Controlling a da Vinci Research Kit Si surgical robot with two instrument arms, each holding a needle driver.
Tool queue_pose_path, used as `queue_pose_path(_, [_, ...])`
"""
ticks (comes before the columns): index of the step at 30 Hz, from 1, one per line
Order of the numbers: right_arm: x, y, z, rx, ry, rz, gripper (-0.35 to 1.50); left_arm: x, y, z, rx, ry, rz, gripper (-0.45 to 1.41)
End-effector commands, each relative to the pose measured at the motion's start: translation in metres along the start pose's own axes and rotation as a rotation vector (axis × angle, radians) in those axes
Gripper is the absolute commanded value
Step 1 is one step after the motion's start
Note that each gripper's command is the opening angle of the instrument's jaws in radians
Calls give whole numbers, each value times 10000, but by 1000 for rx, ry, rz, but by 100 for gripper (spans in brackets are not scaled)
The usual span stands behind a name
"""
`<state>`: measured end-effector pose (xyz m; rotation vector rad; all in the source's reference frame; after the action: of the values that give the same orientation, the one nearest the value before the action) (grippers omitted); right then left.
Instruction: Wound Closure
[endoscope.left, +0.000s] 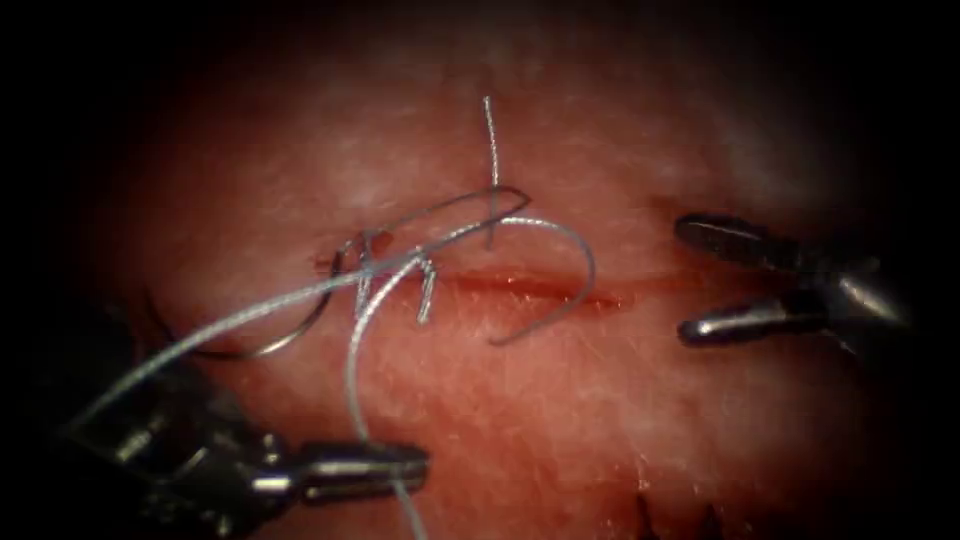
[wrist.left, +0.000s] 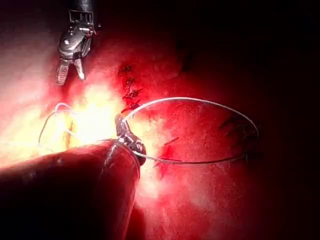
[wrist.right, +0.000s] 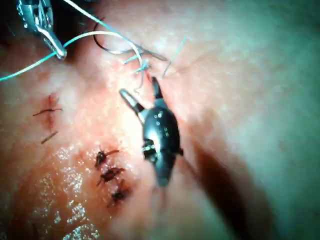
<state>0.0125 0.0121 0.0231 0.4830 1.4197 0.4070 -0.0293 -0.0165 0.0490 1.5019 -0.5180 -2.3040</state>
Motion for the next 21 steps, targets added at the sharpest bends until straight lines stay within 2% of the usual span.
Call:
queue_pose_path(1, [-9, 10, 4, -35, 10, 0, -35, 2, 12, 2, -2, 0, -5, -45])
queue_pose_path(4, [-19, 30, 18, -107, -7, -18, -35, 1, 14, 3, -7, -2, -3, -45])
queue_pose_path(8, [-41, 46, 49, -137, -34, -38, -35, 2, 14, 3, -11, 0, -9, -45])
queue_pose_path(10, [-52, 49, 66, -129, -35, -49, -35, 1, 11, 3, -20, 16, -81, -45])
queue_pose_path(12, [-62, 50, 85, -117, -51, -58, -35, -1, 5, 3, -60, 34, -197, -45])
queue_pose_path(16, [-69, 44, 115, -92, -65, -65, -35, -4, -5, 2, -82, 40, -267, -45])
queue_pose_path(21, [-62, 31, 131, -59, -55, -65, -35, -19, -13, 4, -90, 54, -368, -45])
